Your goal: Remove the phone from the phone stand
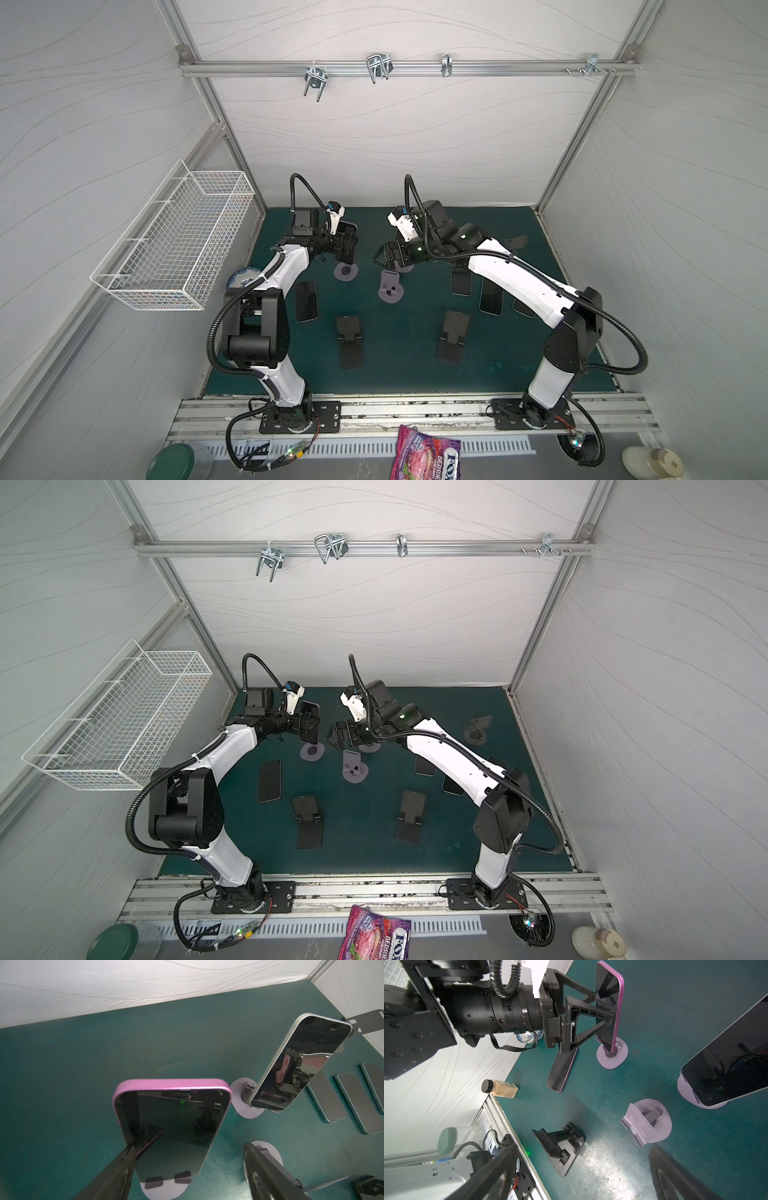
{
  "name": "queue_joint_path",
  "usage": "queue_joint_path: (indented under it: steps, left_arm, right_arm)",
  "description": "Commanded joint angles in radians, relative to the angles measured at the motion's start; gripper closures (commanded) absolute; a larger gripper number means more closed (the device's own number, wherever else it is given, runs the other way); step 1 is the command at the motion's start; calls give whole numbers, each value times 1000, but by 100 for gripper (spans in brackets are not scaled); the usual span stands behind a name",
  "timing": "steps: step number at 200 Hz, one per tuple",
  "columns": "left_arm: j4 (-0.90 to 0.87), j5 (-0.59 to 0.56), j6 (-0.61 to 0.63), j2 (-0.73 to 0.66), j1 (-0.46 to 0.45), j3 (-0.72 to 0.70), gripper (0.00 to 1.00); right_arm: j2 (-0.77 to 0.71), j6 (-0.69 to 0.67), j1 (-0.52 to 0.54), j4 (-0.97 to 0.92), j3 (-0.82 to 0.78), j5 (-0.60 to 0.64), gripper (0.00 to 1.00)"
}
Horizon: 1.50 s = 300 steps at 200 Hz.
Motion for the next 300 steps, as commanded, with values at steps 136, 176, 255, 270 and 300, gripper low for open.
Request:
queue_joint_path:
  steps: [136, 176, 255, 270, 300]
  left_arm:
    - [42, 37, -29, 59, 30, 68, 16]
    - [49, 51, -39, 66, 40, 73, 18]
    - [88, 82, -78, 57, 43, 48, 19]
    - [98, 73, -72, 46, 41, 34, 18]
    - [134, 37, -56, 27, 21, 0, 17]
  right_arm:
    - [48, 29, -4, 48, 51, -32, 1]
    - [57, 34, -12, 61, 48, -47, 1]
    - [49, 39, -26, 73, 27, -65, 1]
    - [45, 39, -32, 80, 11, -68, 1]
    - [42, 52, -39, 95, -7, -81, 1]
